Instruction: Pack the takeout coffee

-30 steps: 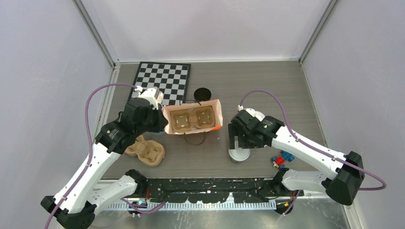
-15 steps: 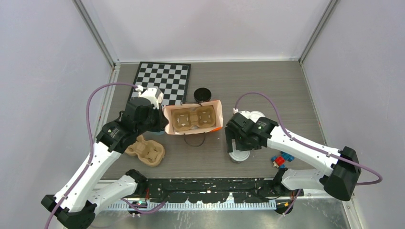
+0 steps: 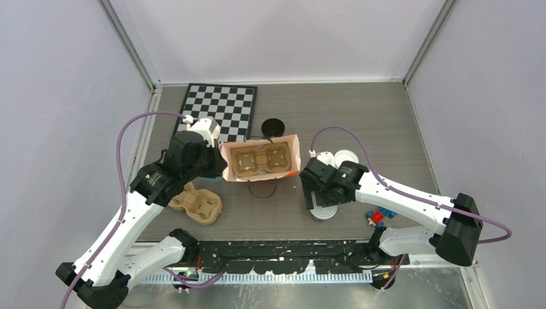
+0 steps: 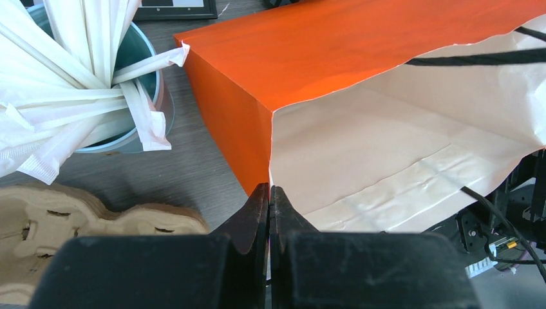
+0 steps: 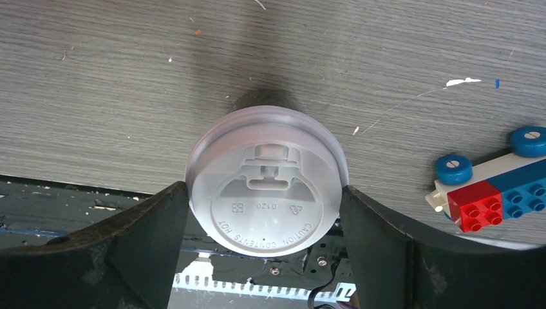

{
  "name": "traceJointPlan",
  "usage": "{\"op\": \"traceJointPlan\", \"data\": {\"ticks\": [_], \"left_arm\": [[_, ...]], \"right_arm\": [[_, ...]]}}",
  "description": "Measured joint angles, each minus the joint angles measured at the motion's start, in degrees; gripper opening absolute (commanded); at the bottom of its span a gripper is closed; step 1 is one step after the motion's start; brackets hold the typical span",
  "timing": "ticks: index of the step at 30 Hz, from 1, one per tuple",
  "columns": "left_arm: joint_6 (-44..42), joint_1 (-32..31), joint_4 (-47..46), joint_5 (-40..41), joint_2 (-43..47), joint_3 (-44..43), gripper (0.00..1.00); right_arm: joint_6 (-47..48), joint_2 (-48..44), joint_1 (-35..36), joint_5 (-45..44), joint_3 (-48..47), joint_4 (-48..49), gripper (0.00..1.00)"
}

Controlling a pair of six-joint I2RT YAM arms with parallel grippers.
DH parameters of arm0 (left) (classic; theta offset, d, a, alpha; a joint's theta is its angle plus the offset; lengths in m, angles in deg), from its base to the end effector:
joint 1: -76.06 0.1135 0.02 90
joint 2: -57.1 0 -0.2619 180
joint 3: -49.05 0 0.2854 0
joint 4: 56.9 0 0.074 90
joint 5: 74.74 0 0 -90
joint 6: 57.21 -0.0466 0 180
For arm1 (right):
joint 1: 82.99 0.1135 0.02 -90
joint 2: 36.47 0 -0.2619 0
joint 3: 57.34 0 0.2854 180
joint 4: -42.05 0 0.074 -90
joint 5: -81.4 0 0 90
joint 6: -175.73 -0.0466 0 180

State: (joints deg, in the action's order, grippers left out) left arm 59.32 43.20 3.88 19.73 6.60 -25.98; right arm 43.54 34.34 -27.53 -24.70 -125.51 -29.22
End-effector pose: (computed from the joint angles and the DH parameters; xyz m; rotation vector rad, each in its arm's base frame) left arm 0.1785 -0.1110 0.3628 0.0796 2.2438 -0.4875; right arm 0.1535 0.2002 0.2336 -0.2629 2.7350 0.0365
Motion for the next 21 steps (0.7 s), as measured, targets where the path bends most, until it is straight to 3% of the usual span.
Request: {"op": "traceJointPlan", "data": {"ticks": [21], "left_arm": [[0.0,0.0,0.0,-0.04,0.0,0.0,0.0]], "right_arm": [[-1.09,-0.28,0.76,-0.61,-0.39,-0.83,0.84]]}}
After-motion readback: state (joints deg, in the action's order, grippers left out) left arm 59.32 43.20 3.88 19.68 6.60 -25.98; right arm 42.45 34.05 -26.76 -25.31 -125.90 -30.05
